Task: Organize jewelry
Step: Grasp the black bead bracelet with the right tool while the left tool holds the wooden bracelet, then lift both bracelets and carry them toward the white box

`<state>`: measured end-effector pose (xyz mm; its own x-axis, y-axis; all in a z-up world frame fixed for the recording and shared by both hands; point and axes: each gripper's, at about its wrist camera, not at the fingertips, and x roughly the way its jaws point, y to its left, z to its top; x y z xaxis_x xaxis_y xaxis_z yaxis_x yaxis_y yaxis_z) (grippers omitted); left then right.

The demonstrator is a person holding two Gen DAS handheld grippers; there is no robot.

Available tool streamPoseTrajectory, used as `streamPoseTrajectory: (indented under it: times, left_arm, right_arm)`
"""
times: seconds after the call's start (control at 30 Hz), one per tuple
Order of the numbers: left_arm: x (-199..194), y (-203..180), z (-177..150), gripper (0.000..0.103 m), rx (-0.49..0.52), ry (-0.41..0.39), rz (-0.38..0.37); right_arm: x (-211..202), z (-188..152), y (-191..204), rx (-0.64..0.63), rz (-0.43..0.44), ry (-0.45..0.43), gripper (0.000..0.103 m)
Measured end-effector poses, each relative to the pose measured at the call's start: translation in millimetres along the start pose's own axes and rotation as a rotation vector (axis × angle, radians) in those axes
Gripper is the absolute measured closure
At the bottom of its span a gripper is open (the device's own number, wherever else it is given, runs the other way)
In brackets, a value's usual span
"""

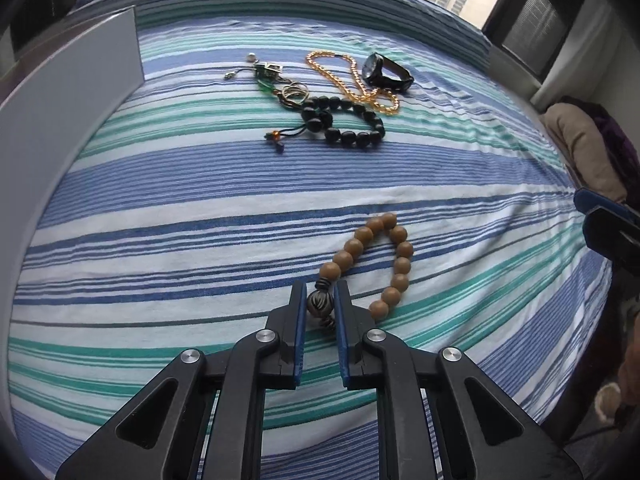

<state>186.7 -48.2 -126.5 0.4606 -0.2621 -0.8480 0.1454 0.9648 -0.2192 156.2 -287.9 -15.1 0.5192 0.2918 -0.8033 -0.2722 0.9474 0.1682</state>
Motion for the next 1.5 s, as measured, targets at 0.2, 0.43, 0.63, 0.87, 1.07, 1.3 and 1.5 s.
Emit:
streamPoseTrajectory:
  times: [0.2, 0.43, 0.63, 0.87, 1.07, 1.3, 1.5]
  left_arm:
    - [-19, 47, -8, 0.092, -0.085, 0.0, 0.05]
    - [-27, 75, -19, 0.092, -0.145, 0.001, 0.095]
    - [-28, 79, -24, 0.091, -0.138, -0.003, 0.104]
    - [-32, 87, -23, 0.092, -0.161, -0.003, 0.046]
    - [-50, 86, -11, 0.092, -0.169, -0.033, -0.017]
    - [-79, 70, 2, 0.092, -0.124, -0.089, 0.053]
    - [-83, 65, 3, 0.092, -0.093, -0.103, 0.148]
  right_arm:
    - [39, 24, 16, -0.079, 0.06, 0.057, 0.02]
    - [123, 73, 53, -0.213, 0.05, 0.086, 0.056]
    - [186, 96, 68, -0.181, 0.059, 0.144, 0.071]
    - [164, 102, 46, -0.041, 0.064, 0.11, 0.093]
    - [106, 101, 5, 0.15, 0.197, 0.079, 0.093]
    - [62, 85, 10, 0.161, 0.28, 0.053, 0.102]
    - [53, 70, 19, 0.103, 0.243, 0.062, 0.102]
